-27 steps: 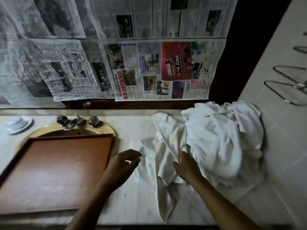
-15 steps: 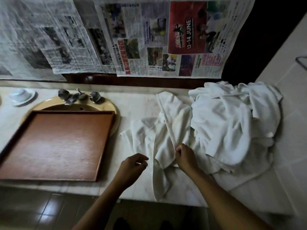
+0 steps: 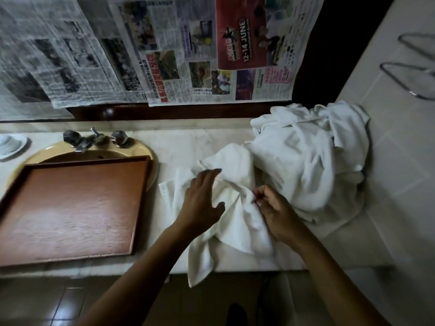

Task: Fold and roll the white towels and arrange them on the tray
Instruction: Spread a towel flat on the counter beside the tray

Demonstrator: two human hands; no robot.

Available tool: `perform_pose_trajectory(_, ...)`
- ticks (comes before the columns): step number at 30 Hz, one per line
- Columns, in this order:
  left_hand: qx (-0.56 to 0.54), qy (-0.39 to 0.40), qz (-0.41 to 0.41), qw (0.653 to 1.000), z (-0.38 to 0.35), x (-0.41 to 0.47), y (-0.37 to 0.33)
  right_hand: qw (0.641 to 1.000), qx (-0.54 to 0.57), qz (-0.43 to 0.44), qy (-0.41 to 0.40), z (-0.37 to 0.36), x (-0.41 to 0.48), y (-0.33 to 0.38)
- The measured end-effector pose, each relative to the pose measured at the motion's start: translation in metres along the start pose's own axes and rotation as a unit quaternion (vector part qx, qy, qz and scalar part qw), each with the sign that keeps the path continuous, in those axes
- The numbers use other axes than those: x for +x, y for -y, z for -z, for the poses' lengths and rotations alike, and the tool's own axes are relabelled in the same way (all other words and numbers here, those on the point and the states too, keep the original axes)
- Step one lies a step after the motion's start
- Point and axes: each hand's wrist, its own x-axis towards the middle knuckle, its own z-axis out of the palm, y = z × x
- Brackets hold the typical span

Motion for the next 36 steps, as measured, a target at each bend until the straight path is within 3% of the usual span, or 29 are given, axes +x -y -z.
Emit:
perform_pose_trajectory(4, 0.115, 0.091, -0.103, 0.984, -0.007, 0.017, 0.003, 0.992, 0.109, -0.016, 0.059, 0.011, -0.029, 0.037)
perform_pose_trajectory(7, 0.033, 0.113, -0.096, 0.988, -0.003, 0.008, 0.018, 0.985, 0.163, -0.002, 0.047, 0.015, -0.058, 0.059)
perform_pose_trajectory(11, -0.164, 0.147, 0.021, 0.975, 0.037, -0.02, 0.012, 0.999, -0.03, 0.0, 0.034, 0.02, -0.097, 0.074)
perform_pose_trajectory(13, -0.236, 0.131, 0.008, 0.963, 0.067, -0.036, 0.002, 0.986, -0.166, -0.022, 0.021, 0.019, -0.117, 0.073)
perform_pose_trajectory(16, -0.296, 0.157, -0.034, 0.942, 0.107, -0.052, -0.022, 0.936, -0.348, -0.055, -0.01, 0.017, -0.136, 0.074)
perform_pose_trajectory(20, -0.348, 0.262, -0.006, 0.9, 0.148, -0.071, -0.045, 0.933, -0.346, -0.089, -0.052, 0.018, -0.159, 0.082)
perform_pose_trajectory(24, -0.267, 0.367, -0.04, 0.89, 0.184, -0.083, -0.052, 0.944, -0.315, -0.037, -0.088, 0.028, -0.17, 0.094)
perform_pose_trajectory(28, -0.184, 0.469, -0.069, 0.861, 0.211, -0.101, -0.057, 0.972, -0.221, 0.029, -0.071, 0.027, -0.178, 0.11)
perform_pose_trajectory(30, -0.095, 0.476, -0.086, 0.87, 0.211, -0.102, -0.05, 0.978, -0.195, 0.027, -0.064, 0.025, -0.182, 0.116)
perform_pose_trajectory(33, 0.113, 0.416, -0.089, 0.898, 0.193, -0.091, -0.02, 0.975, -0.217, -0.002, -0.053, 0.025, -0.184, 0.113)
perform_pose_trajectory(36, 0.118, 0.391, -0.059, 0.911, 0.182, -0.089, 0.01, 0.96, -0.265, -0.022, -0.082, 0.022, -0.18, 0.106)
